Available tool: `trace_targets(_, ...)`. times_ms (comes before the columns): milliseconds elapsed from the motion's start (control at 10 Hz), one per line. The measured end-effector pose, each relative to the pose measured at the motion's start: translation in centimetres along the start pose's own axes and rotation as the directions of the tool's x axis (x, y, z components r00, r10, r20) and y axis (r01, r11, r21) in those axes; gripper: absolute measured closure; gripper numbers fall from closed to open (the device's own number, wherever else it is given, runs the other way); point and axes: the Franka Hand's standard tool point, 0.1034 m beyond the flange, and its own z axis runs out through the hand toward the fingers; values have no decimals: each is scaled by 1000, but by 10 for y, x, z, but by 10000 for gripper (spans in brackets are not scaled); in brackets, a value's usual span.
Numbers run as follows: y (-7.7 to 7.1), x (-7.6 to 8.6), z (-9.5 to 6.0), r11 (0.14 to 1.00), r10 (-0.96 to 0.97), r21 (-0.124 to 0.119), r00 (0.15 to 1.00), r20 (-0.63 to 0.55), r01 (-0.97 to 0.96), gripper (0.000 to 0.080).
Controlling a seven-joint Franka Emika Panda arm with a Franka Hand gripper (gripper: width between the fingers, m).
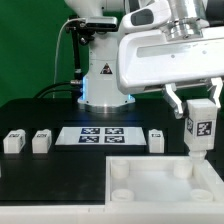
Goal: Assemble one leg
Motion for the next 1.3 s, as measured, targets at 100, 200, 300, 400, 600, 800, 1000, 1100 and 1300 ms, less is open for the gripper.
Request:
trace_targets(100,1,1,7,1000,0,-1,1000,-9,0,508)
trace_targets(200,5,-1,14,1000,-5,-3,1000,-10,5,508)
trace_targets(300,8,-4,19,1000,-1,-5,1000,-5,1,508)
trace_targets(400,6,-8,22,1000,-1,-2,1000,2,1,508)
trace_targets(600,0,-15,27,1000,-5,7,1000,13,5,508)
trace_targets(800,-5,-19,28,1000,-11,12,1000,20,11,508)
trace_targets(1000,-10,-22,29,1000,-17,17,1000,25,16,508)
trace_targets(1100,-12,-24,31,1000,-19,20,999,29,18,508)
trace_targets(1300,-15,-27,33,1000,-22,22,999,27,21,508)
